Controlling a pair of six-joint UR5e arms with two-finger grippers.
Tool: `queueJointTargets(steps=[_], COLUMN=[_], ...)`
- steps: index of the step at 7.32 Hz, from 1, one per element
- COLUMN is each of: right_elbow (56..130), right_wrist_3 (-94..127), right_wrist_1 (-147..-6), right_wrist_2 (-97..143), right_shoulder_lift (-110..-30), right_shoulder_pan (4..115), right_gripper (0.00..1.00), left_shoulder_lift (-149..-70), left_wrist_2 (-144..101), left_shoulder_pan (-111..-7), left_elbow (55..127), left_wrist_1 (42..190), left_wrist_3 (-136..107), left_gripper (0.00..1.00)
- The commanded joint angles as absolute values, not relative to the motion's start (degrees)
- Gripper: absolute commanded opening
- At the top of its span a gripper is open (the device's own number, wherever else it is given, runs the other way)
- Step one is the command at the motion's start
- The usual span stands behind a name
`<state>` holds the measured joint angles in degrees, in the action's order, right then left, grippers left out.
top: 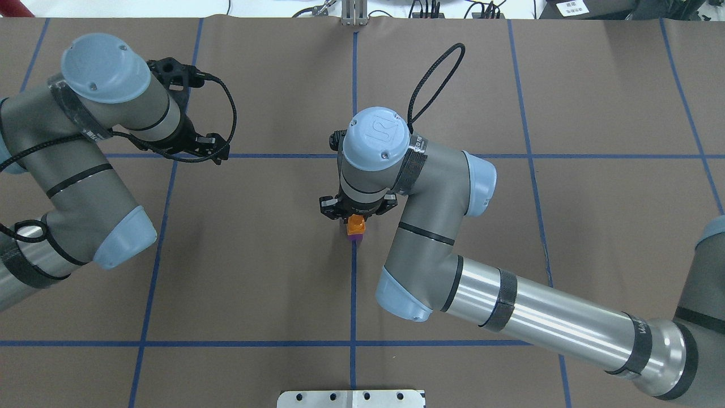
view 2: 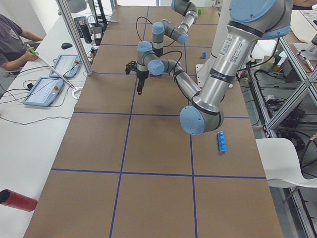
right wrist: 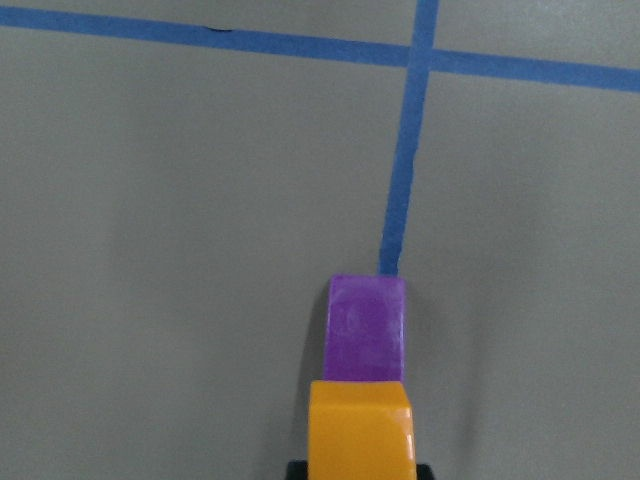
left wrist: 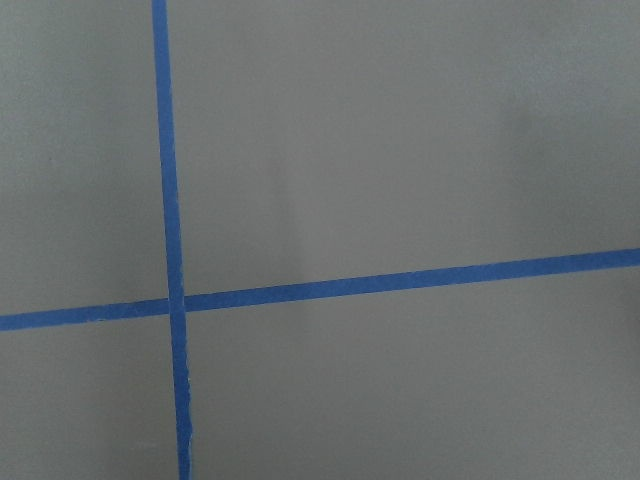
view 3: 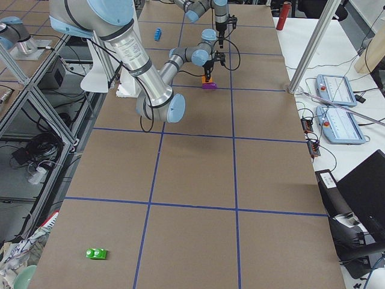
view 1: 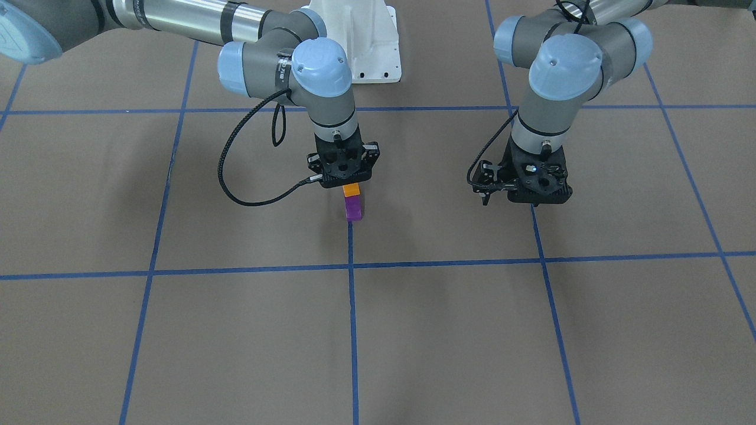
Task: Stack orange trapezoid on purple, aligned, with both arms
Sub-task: 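Lower the orange trapezoid onto the purple block with the right gripper, aligning it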
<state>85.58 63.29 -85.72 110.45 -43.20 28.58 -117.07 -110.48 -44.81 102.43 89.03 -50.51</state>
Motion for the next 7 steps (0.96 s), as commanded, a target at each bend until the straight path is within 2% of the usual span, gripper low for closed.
queueJointTargets(steps=[1, 5, 7], right_elbow=[85.3, 84.6, 84.8], right_wrist_3=[63.3, 63.3, 64.2], right_wrist_1=[-85.8, -85.8, -85.9], right_wrist_2=[110.4, 110.0, 108.9], right_shoulder_lift=[-43.2, -43.2, -43.2], right_shoulder_pan=[28.4, 28.0, 28.0], right_gripper=[0.0, 0.0, 1.0], left_shoulder_lift=[-117.2, -117.2, -117.2], left_wrist_2=[-110.5, -110.5, -110.5], left_shoulder_pan=[-44.7, -44.6, -44.5], left_elbow=[102.5, 102.5, 102.5], left_wrist_1=[89.0, 89.0, 89.0], left_wrist_3=[-51.5, -51.7, -52.1], left_gripper=[1.0, 1.0, 1.0])
